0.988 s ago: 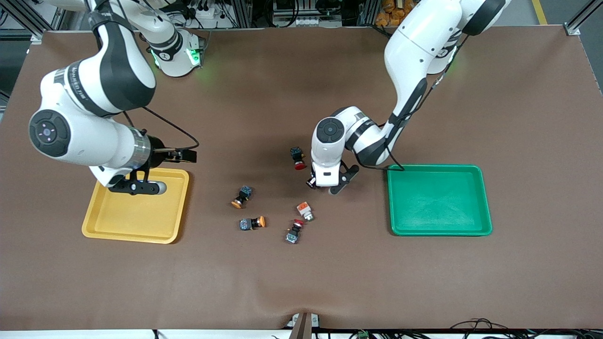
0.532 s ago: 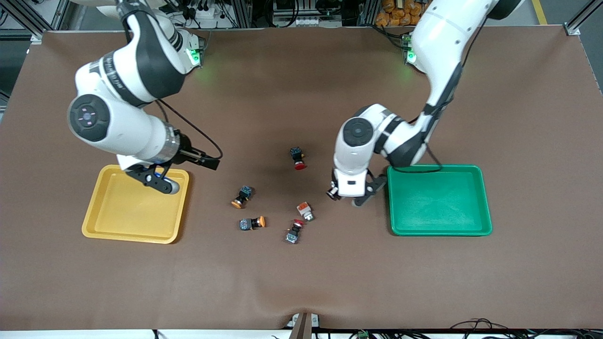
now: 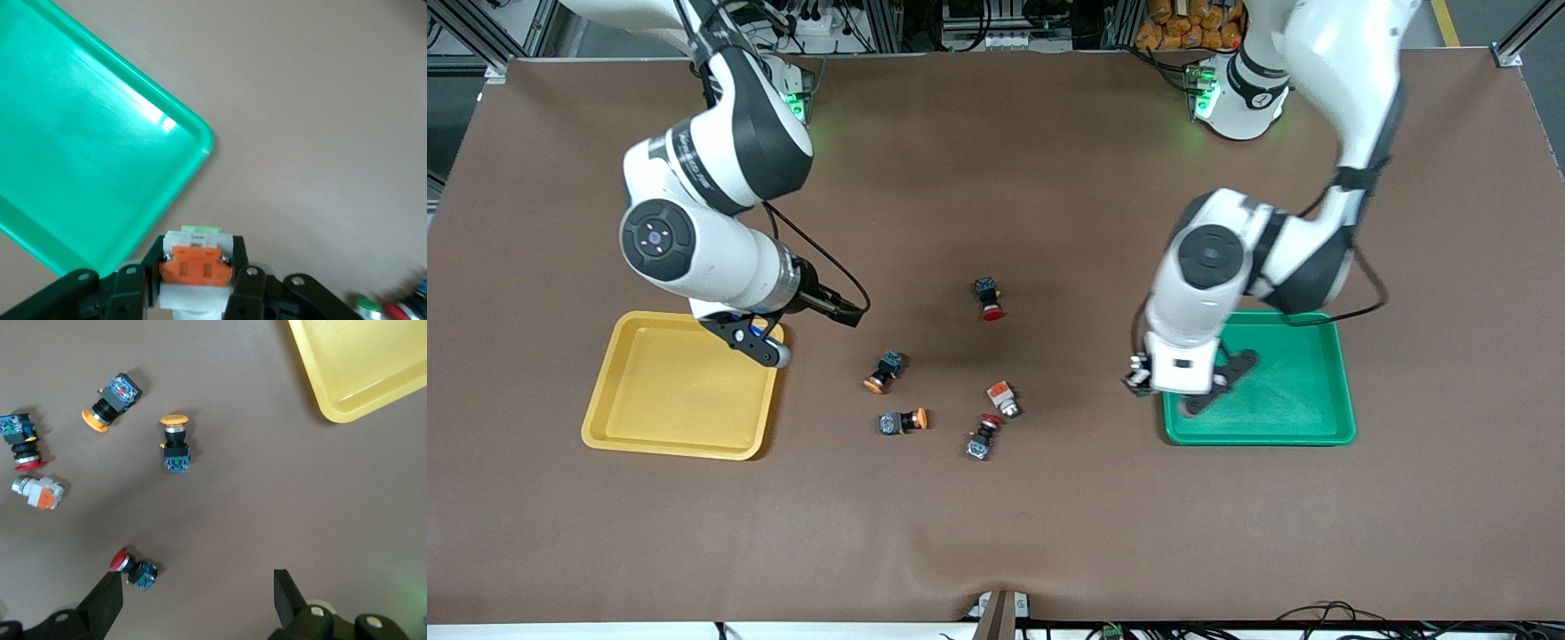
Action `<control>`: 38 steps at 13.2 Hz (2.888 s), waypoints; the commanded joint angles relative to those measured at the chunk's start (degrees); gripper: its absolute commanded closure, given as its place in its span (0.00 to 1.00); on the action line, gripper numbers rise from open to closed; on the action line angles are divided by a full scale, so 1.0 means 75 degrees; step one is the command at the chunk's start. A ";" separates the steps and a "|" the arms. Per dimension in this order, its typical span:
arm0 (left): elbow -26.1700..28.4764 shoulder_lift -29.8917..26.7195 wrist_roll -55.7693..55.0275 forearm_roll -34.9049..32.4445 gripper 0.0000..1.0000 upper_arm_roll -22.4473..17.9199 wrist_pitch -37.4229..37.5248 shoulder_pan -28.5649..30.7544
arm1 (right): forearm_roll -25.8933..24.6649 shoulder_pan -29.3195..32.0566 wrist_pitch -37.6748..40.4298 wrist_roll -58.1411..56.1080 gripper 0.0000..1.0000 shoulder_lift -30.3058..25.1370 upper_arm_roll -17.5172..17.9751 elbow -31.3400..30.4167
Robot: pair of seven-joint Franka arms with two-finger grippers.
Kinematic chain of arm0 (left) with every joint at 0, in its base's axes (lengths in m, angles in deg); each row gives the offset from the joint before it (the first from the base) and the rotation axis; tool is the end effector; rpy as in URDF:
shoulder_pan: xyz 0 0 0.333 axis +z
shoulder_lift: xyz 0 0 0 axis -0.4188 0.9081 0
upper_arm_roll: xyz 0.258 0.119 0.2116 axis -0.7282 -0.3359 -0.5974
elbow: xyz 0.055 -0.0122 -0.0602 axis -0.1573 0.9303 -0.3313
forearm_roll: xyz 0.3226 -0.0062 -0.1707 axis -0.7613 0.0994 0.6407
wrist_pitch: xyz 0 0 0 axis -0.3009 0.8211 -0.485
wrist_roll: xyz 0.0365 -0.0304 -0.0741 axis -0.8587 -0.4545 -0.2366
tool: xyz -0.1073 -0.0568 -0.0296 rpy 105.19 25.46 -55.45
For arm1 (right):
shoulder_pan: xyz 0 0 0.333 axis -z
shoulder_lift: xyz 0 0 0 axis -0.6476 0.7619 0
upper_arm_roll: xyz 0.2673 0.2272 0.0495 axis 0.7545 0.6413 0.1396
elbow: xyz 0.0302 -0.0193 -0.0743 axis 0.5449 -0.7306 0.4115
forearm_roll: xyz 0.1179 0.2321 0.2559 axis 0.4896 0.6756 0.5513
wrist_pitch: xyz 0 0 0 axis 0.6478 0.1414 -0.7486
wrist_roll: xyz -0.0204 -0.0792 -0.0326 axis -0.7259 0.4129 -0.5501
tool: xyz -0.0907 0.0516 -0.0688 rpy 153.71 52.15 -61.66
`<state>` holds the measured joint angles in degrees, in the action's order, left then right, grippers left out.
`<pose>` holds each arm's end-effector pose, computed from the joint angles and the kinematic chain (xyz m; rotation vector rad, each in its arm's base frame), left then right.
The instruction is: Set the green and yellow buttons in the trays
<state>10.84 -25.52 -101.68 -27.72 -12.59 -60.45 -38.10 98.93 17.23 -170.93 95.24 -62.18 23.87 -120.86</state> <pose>0.6296 -0.2577 0.3823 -2.9406 -0.9782 -0.1909 0.5702 0.2599 0.4450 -2.9340 0.8367 0.3753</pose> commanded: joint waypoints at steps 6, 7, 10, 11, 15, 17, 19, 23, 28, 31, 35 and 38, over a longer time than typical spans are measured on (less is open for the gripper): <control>0.0399 0.0325 0.1903 0.0323 1.00 0.0055 0.0543 0.1670 | -0.0637 -0.0278 -0.3129 0.0106 0.00 0.1647 -0.0073 -0.0551; 0.0469 0.0441 0.2240 0.0253 1.00 0.0055 0.0543 0.1917 | -0.1035 -0.0302 -0.3503 0.0117 0.00 0.1893 -0.0073 -0.0551; 0.0400 0.0770 0.2759 0.0240 1.00 0.0055 0.0450 0.2200 | -0.1168 -0.0360 -0.4383 0.0105 0.00 0.2317 -0.0062 -0.0563; 0.0400 0.0840 0.2771 0.0240 0.90 0.0055 0.0450 0.2258 | -0.1191 -0.0476 -0.4595 0.0094 0.00 0.2457 -0.0062 -0.0621; 0.0411 0.0760 0.3262 0.0240 0.00 0.0055 0.0473 0.2539 | -0.1192 -0.0688 -0.5417 0.0094 0.00 0.2552 -0.0062 -0.1136; 0.0400 0.0491 0.3263 0.0240 0.00 0.0089 0.0555 0.2540 | -0.1192 -0.0700 -0.5336 0.0094 0.00 0.2529 -0.0062 -0.1207; 0.0353 0.0186 0.3333 0.0334 0.00 0.0357 0.0846 0.2458 | -0.1203 -0.0712 -0.5417 0.0094 0.00 0.2505 -0.0073 -0.1442; 0.0061 0.0138 0.2703 0.0650 0.00 0.0979 0.0942 0.2412 | -0.1238 -0.0759 -0.5557 0.0094 0.86 0.2435 -0.0073 -0.1419; -0.0244 0.0383 0.1836 0.0662 0.00 0.1250 0.0930 0.2178 | -0.1227 -0.0689 -0.5605 0.0129 0.91 0.2143 -0.0073 -0.1419; -0.0665 0.0664 0.1109 0.0662 0.00 0.1261 0.0918 0.1792 | -0.1227 -0.0502 -0.5349 0.0024 0.89 0.1663 -0.0120 -0.1395; -0.1134 0.1109 0.0663 0.0674 0.00 0.1238 0.0872 0.0937 | -0.1227 0.0632 -0.4307 -0.1775 0.85 0.0960 -0.0120 -0.1220; -0.1627 0.1601 0.0194 0.0662 0.00 0.1227 0.0557 0.0526 | -0.1215 0.1698 -0.3485 -0.3707 0.81 0.0888 -0.0108 -0.0927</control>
<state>2.78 -16.63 -99.00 -23.22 -3.14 -55.31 -32.81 90.72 24.98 -199.71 74.97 -54.85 21.87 -128.42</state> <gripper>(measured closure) 0.000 0.595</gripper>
